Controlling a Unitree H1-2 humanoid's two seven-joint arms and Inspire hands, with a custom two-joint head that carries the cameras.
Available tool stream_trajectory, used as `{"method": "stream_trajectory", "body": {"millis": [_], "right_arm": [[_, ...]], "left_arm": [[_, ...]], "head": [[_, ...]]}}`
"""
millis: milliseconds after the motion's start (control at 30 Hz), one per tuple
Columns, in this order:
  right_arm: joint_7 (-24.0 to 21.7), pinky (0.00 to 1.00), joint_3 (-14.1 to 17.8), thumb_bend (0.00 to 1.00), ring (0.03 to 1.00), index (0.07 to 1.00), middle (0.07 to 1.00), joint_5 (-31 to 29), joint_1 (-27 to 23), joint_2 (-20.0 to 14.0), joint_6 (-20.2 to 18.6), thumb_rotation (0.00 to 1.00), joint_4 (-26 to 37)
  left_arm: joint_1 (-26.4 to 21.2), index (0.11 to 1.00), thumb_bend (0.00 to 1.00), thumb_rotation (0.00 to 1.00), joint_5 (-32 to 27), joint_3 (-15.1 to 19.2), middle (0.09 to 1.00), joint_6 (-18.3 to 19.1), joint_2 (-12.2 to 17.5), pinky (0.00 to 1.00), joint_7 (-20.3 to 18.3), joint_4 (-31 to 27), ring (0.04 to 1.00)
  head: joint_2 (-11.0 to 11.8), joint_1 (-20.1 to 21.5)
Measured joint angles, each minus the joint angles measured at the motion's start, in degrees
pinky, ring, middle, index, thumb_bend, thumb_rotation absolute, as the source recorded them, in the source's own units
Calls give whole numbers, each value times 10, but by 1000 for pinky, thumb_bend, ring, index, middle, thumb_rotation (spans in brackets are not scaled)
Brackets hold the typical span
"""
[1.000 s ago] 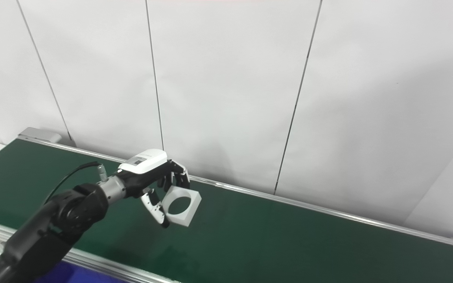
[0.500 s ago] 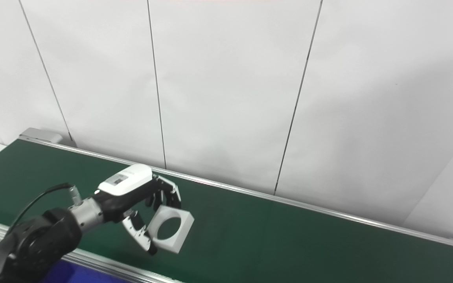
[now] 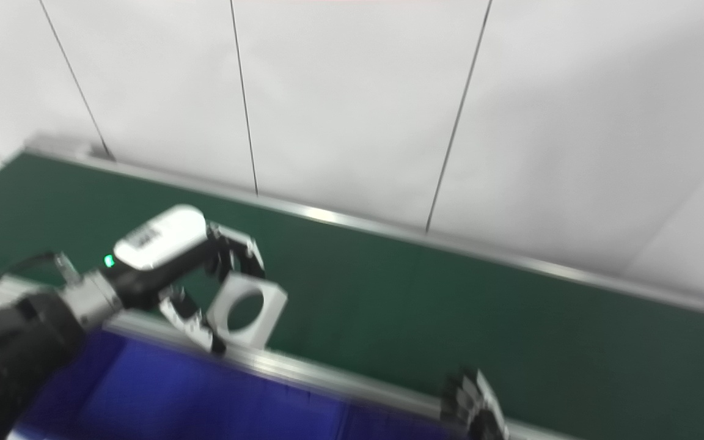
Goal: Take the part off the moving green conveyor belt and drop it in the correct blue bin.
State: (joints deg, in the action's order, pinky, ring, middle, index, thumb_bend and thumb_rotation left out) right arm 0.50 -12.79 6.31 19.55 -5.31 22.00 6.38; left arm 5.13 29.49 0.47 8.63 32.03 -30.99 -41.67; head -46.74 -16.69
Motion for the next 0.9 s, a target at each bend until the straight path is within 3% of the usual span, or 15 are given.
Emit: {"method": "stream_trajectory", "body": {"millis": [267, 467, 900], "right_arm": [[-19, 636, 21, 663, 727, 849, 793, -12, -3, -12, -35, 778, 32], [-28, 631, 28, 654, 725, 848, 791, -23, -5, -15, -49, 761, 47], [-44, 612, 40, 663, 714, 836, 783, -29, -7, -16, -61, 756, 56]], "left_arm": [[23, 504, 523, 0, -8, 14, 446, 45, -2, 336, -23, -49, 384], [46, 506, 523, 0, -7, 14, 451, 54, -13, 348, -25, -57, 395], [86, 502, 524, 0, 10, 10, 436, 56, -50, 319, -23, -56, 363]], "head": [[-31, -9], [-49, -19], [-52, -22]]}}
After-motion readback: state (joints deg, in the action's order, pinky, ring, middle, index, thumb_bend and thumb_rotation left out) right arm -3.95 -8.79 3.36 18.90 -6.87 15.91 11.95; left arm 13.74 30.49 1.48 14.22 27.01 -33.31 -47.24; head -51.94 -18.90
